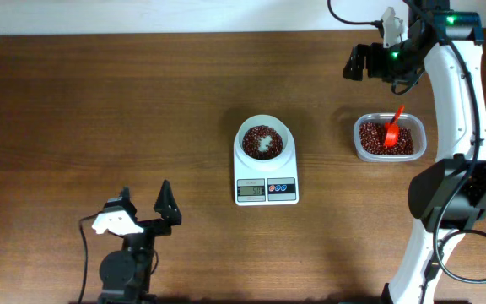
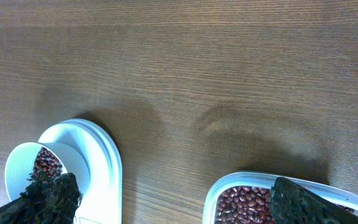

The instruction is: Scoop item into bowl and weigh 50g on scale

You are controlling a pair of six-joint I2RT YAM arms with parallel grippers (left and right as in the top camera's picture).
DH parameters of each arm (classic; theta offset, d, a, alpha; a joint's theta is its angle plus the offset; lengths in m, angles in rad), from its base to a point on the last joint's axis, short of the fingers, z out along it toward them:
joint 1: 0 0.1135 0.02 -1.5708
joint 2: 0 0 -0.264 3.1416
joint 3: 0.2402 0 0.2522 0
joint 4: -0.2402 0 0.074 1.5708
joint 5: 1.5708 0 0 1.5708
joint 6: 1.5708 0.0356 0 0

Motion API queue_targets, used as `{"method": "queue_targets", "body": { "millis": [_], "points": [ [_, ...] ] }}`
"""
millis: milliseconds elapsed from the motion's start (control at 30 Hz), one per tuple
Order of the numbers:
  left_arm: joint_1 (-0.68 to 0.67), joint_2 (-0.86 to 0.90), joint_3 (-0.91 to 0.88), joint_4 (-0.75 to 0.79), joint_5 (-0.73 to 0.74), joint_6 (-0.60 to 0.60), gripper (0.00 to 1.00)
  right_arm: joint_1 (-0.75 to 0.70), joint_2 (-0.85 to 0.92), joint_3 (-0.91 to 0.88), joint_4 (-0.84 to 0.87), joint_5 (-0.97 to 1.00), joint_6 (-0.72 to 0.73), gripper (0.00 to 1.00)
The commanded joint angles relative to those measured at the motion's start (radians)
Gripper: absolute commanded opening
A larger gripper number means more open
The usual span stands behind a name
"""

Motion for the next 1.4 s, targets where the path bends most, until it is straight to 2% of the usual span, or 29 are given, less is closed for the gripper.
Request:
{"method": "queue_targets", "body": {
  "millis": [0, 33, 133, 1367],
  "points": [
    [0.026, -0.006, -0.006, -0.003, 0.038, 0.201, 0.99, 0.002, -0.009, 0.002, 0.002, -0.012, -0.003, 0.98],
    [0.025, -0.006, -0.006, -0.003, 0.042, 0.271, 0.99, 0.002, -0.009, 0.002, 0.002, -0.012, -0.003, 0.99],
    [0.025, -0.006, -0.006, -0.005, 0.05, 0.349, 0.99, 0.002, -0.009, 0.002, 0.002, -0.012, -0.003, 0.99],
    [0.024, -0.006, -0.006, -0.003, 0.049, 0.351, 0.99, 0.002, -0.008, 0.002, 0.002, -0.012, -0.003, 0.99]
  ]
}}
